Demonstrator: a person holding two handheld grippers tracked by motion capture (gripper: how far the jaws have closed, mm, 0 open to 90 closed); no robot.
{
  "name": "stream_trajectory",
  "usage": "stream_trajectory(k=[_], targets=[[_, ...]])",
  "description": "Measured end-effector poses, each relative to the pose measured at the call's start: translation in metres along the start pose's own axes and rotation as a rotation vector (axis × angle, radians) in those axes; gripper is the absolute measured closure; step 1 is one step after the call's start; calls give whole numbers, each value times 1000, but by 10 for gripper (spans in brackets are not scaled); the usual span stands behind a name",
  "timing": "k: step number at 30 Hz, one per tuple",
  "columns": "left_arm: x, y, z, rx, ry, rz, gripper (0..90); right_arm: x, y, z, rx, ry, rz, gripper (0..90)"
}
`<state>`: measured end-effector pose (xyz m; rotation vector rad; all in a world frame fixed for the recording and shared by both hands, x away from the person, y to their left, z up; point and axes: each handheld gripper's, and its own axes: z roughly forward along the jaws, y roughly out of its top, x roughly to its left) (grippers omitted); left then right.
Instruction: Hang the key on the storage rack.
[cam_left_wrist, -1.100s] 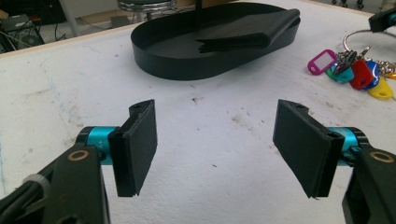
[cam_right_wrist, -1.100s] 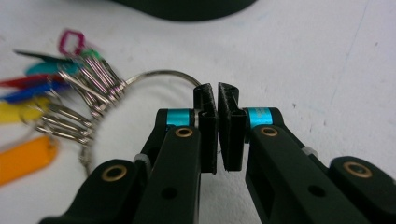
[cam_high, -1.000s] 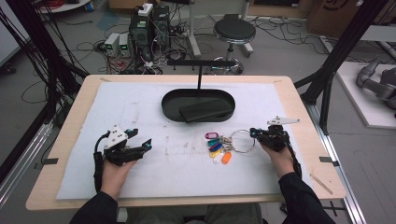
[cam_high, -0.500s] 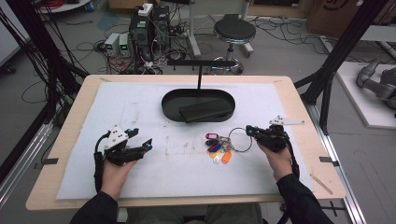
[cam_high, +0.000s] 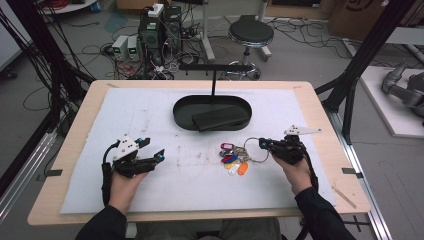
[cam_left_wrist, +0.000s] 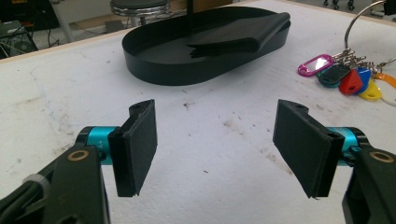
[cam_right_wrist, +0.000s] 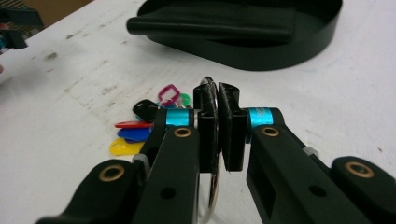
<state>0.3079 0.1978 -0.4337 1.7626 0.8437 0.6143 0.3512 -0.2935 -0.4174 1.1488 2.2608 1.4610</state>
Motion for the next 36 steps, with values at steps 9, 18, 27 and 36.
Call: stream_trajectory(k=[9, 18, 27, 36], targets=[[-1, 0, 1, -4, -16, -2, 307, 6, 13, -9, -43, 32, -41, 875], [-5, 8, 4, -30, -63, -1, 305, 19, 30, -18, -70, 78, -99, 875], [-21, 24, 9, -72, -157, 20, 297, 31, 43, -26, -99, 122, -138, 875], [-32, 35, 22, -101, -237, 14, 296, 40, 52, -31, -119, 156, -164, 876]])
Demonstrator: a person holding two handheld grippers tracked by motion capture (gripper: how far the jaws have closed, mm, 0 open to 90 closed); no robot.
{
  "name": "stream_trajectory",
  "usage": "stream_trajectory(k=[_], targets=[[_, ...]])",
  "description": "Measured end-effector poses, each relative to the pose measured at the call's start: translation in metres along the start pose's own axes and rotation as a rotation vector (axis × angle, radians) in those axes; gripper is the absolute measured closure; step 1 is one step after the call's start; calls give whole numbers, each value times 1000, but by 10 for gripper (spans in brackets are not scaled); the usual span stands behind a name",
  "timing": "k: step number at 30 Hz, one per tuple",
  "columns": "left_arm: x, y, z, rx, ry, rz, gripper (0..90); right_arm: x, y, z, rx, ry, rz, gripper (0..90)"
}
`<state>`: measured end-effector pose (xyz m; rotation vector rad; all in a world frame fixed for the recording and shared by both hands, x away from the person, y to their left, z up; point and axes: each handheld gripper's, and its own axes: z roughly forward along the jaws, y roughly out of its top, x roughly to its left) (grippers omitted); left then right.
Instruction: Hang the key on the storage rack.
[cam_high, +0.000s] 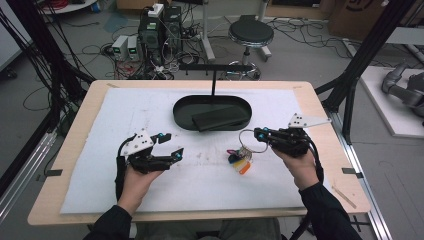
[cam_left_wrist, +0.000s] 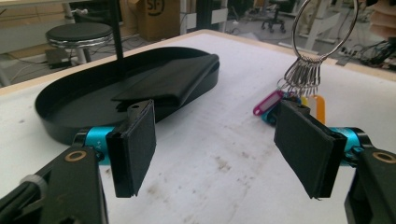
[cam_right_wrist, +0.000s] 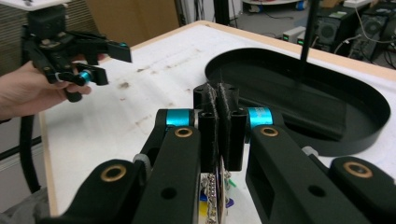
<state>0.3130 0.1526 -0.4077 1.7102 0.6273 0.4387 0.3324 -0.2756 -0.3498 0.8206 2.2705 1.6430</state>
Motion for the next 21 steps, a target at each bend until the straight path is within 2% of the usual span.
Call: stream_trajectory(k=[12, 21], targets=[[-16, 11, 16, -18, -116, 43, 296, 18, 9, 5, -1, 65, -43, 876], [-31, 19, 27, -24, -199, 62, 296, 29, 12, 10, 0, 122, -52, 876]])
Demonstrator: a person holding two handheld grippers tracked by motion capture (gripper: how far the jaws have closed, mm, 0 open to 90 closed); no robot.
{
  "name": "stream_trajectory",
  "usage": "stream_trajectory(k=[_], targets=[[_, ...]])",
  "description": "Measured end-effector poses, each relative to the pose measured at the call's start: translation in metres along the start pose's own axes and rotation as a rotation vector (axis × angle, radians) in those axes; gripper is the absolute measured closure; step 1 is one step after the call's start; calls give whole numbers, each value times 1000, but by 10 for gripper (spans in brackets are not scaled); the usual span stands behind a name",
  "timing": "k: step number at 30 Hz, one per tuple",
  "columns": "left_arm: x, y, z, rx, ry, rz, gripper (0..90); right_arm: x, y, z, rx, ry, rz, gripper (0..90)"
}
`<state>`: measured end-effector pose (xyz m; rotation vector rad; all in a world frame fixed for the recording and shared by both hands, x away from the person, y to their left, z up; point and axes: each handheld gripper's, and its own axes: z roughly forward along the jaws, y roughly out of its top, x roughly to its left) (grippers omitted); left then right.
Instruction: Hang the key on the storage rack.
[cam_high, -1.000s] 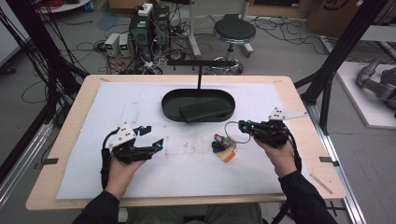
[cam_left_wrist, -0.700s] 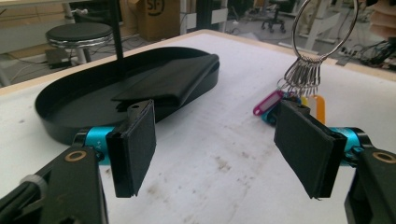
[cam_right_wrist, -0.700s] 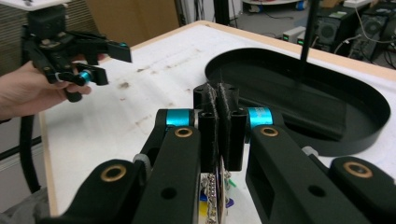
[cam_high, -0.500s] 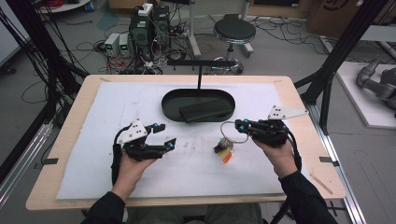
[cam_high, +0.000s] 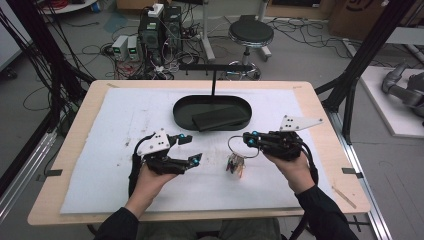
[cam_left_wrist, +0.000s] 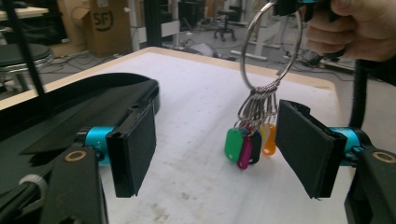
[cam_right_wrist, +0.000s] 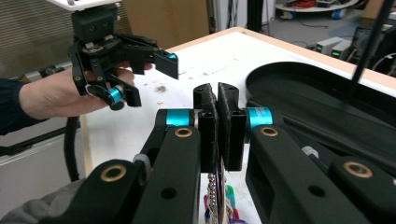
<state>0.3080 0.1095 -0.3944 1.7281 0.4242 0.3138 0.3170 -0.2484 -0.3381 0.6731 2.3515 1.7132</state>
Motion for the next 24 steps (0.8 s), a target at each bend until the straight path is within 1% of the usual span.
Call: stream_trajectory(k=[2, 6, 9, 14, 17, 20, 22, 24], targets=[[-4, 1, 5, -2, -22, 1, 296, 2, 0, 2, 3, 13, -7, 876], [-9, 4, 14, 3, -50, 6, 297, 7, 1, 6, 6, 42, -12, 876], [-10, 5, 20, 4, -63, 9, 298, 11, 2, 8, 10, 54, -28, 876], [-12, 7, 30, 8, -97, 12, 319, 14, 2, 12, 16, 75, -33, 876], [-14, 8, 35, 2, -119, 18, 360, 16, 2, 13, 15, 89, -33, 876], [-16, 10, 40, 12, -133, 20, 388, 18, 2, 14, 17, 96, -32, 876], [-16, 11, 42, 8, -136, 23, 412, 19, 2, 15, 19, 103, -32, 876], [-17, 11, 44, 14, -135, 36, 466, 19, 2, 16, 20, 103, -38, 876]])
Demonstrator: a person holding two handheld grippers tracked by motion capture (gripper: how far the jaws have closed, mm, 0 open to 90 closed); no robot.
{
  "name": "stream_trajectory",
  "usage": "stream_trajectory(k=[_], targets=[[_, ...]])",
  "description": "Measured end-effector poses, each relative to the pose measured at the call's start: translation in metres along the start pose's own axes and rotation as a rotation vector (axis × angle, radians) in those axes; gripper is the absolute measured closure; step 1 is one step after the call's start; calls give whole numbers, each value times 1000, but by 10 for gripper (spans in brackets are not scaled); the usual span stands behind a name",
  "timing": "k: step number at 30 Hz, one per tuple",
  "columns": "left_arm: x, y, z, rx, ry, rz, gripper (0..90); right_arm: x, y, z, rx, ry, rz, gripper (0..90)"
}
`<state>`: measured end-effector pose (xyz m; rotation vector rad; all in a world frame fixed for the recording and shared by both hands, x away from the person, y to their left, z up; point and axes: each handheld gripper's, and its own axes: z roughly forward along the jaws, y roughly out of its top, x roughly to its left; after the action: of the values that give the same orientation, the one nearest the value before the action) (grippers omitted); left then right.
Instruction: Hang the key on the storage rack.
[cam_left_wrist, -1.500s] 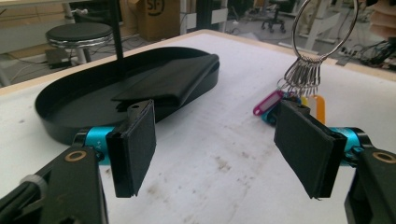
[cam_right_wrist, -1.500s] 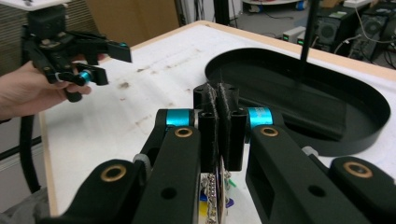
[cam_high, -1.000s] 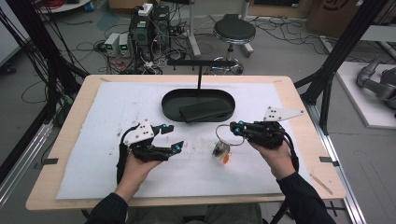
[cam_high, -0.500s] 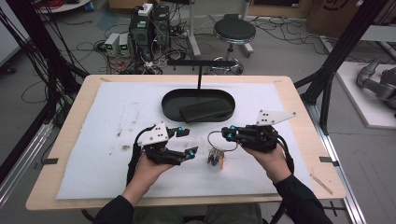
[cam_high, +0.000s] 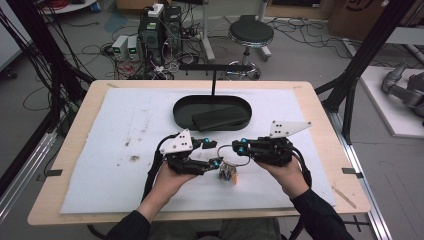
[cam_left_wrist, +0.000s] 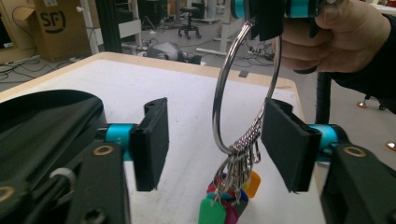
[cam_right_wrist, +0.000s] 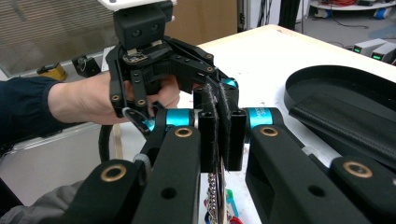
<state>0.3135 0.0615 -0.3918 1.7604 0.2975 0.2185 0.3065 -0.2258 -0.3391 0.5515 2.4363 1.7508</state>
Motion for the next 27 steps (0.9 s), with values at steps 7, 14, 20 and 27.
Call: stream_trajectory(k=[7, 14, 20, 27], targets=[[0, 0, 3, 1, 4, 14, 631, 1, 0, 1, 3, 9, -1, 876], [-2, 0, 2, -11, 6, 45, 770, 1, 0, 2, 5, 12, 4, 876], [-3, 1, 1, -10, 9, 69, 848, 0, -1, 2, 6, 14, -3, 876], [-2, 1, -2, -33, 20, 64, 859, 0, -1, 2, 6, 20, 9, 872]])
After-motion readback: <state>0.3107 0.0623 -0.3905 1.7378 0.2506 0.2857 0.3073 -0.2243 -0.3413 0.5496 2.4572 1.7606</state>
